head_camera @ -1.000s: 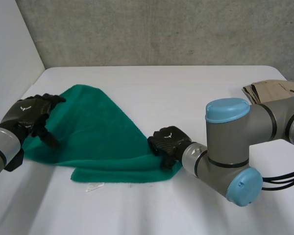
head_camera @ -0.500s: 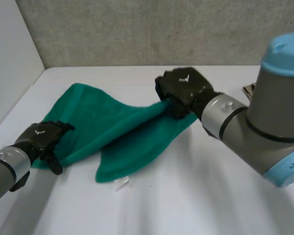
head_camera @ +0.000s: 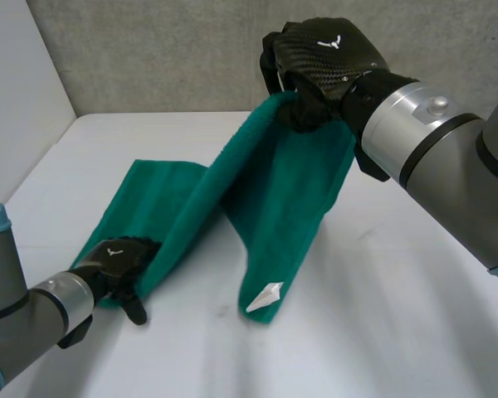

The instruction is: Fold the laundry.

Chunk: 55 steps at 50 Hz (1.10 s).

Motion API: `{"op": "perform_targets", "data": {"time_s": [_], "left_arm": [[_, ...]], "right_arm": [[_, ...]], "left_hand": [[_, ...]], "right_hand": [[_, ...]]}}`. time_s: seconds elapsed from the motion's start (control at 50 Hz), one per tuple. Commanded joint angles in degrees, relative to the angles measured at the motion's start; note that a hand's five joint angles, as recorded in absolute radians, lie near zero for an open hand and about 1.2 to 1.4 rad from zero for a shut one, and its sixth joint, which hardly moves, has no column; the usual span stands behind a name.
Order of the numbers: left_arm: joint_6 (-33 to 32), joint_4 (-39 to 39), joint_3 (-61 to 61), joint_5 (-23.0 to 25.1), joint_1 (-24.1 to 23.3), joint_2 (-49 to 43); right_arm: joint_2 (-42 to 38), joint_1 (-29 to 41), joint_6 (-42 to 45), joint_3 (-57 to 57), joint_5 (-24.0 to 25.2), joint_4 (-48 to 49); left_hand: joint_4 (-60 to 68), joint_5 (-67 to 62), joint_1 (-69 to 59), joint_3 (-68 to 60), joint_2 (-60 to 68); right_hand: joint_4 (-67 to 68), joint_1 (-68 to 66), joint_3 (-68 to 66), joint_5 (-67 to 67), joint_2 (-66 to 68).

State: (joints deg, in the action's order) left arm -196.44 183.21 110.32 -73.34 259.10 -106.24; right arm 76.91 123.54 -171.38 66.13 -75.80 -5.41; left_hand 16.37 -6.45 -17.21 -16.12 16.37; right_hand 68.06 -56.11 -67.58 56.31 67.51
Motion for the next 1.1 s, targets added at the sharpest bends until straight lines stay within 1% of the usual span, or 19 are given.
{"op": "perform_targets", "data": {"time_s": [0.02, 0.06, 0.14, 0.18, 0.3, 0.36, 0.46, 0.58, 0.66, 0.68, 0.74, 0.8, 0.84, 0.9, 0.92, 0.98, 1.02, 1.06, 1.1], "left_arm": [[5.27, 7.32, -1.25, -2.77, -1.14, -0.98], [5.72, 9.52, -1.68, -5.66, -0.44, -0.90], [5.37, 9.62, -2.65, -10.84, -0.96, 0.41], [5.45, 9.27, -2.92, -11.82, -1.22, 3.22], [5.63, 7.96, -3.53, -11.21, -0.70, 21.12], [5.45, 7.34, -5.28, -11.13, -1.05, 26.24], [5.36, 0.59, -11.34, -10.95, -1.31, 31.62], [5.19, -3.91, -13.99, -10.77, -1.58, 29.52], [4.66, -3.30, -14.34, -10.86, -1.75, 21.45], [3.62, -2.08, -15.04, -10.95, -1.93, 17.16], [0.98, 0.82, -16.97, -11.12, -2.98, 11.16], [-4.11, 6.53, -22.59, -11.83, -5.70, 1.76], [-8.67, 10.74, -28.72, -12.44, -7.28, -4.03], [-11.68, 14.44, -35.94, -13.58, -7.46, -7.74], [-12.03, 16.72, -39.79, -13.93, -7.47, -9.14], [-11.60, 22.00, -45.71, -14.20, -7.29, -10.12], [-11.33, 28.32, -49.49, -14.55, -7.38, -10.04], [-10.72, 36.31, -50.90, -14.99, -7.64, -8.81], [-9.58, 40.01, -50.56, -15.25, -7.73, -6.71]], "right_arm": [[1.57, -0.49, -0.10, -0.48, -0.31, -0.22], [3.50, -0.67, 0.43, 0.31, -0.23, -0.22], [5.88, -1.80, 0.87, 0.66, 0.30, -1.62], [6.32, -3.47, 1.48, 0.75, 0.74, -3.37], [7.73, -10.50, 12.81, 0.57, 3.55, -12.68], [8.43, -11.30, 19.38, 0.49, 4.17, -16.63], [9.57, -12.00, 27.40, 0.57, 3.73, -22.44], [8.79, -13.85, 32.59, 1.54, 3.73, -27.72], [4.32, -13.85, 34.00, 2.33, 3.73, -27.99], [0.38, -13.85, 34.53, 1.55, 3.56, -27.99], [-4.56, -13.85, 34.80, 0.14, 3.38, -27.47], [-10.19, -13.24, 34.36, -4.07, 1.89, -24.40], [-14.32, -13.23, 34.01, -8.29, -0.39, -18.87], [-17.58, -13.15, 33.04, -13.29, -3.38, -12.45], [-19.33, -13.06, 32.34, -16.79, -5.56, -7.65], [-20.83, -12.88, 31.20, -22.17, -8.30, 1.76], [-20.75, -12.71, 30.67, -23.59, -8.84, 7.93], [-20.05, -12.36, 29.96, -23.25, -8.84, 19.68], [-19.00, -12.18, 29.44, -22.37, -9.36, 26.29]], "left_hand": [[42.05, -41.97, -41.21, -42.29, 42.04], [63.53, -63.44, -62.69, -63.77, 63.52], [63.63, -63.55, -62.79, -63.88, 63.63], [63.63, -63.55, -62.79, -63.88, 63.63], [63.63, -63.55, -62.79, -63.88, 63.63], [63.63, -63.55, -62.79, -63.88, 63.63], [63.63, -63.55, -62.79, -63.88, 63.63], [63.63, -63.55, -62.79, -63.88, 63.63], [63.63, -63.55, -62.79, -63.88, 63.63], [63.63, -63.55, -62.79, -63.88, 63.63], [63.63, -63.55, -62.79, -63.88, 63.63], [63.63, -63.55, -62.79, -63.88, 63.63], [63.63, -63.55, -62.79, -63.88, 63.63], [63.63, -63.55, -62.79, -63.88, 63.63], [63.63, -63.55, -62.79, -63.88, 63.63], [63.63, -63.55, -62.79, -63.88, 63.63], [63.63, -63.55, -62.79, -63.88, 63.63], [63.63, -63.55, -62.79, -63.88, 63.63], [63.63, -63.55, -62.79, -63.88, 63.63]], "right_hand": [[11.94, -23.89, -12.42, 13.69, 12.49], [11.94, -23.89, -12.42, 13.69, 12.49], [11.94, -23.89, -12.42, 13.69, 12.49], [11.94, -23.89, -12.42, 13.69, 12.49], [11.94, -23.89, -12.42, 13.69, 12.49], [11.94, -23.89, -12.42, 13.69, 12.49], [11.94, -23.89, -12.42, 13.69, 12.49], [11.94, -23.89, -12.42, 13.69, 12.49], [11.94, -23.89, -12.42, 13.69, 12.49], [11.94, -23.89, -12.42, 13.69, 12.49], [11.94, -23.89, -12.42, 13.69, 12.49], [11.94, -23.89, -12.42, 13.69, 12.49], [11.94, -23.89, -12.42, 13.69, 12.49], [11.94, -23.89, -12.42, 13.69, 12.49], [11.94, -23.89, -12.42, 13.69, 12.49], [11.94, -23.89, -12.42, 13.69, 12.49], [11.94, -23.89, -12.42, 13.69, 12.49], [11.94, -23.89, -12.42, 13.69, 12.49], [11.94, -23.89, -12.42, 13.69, 12.49]]}}
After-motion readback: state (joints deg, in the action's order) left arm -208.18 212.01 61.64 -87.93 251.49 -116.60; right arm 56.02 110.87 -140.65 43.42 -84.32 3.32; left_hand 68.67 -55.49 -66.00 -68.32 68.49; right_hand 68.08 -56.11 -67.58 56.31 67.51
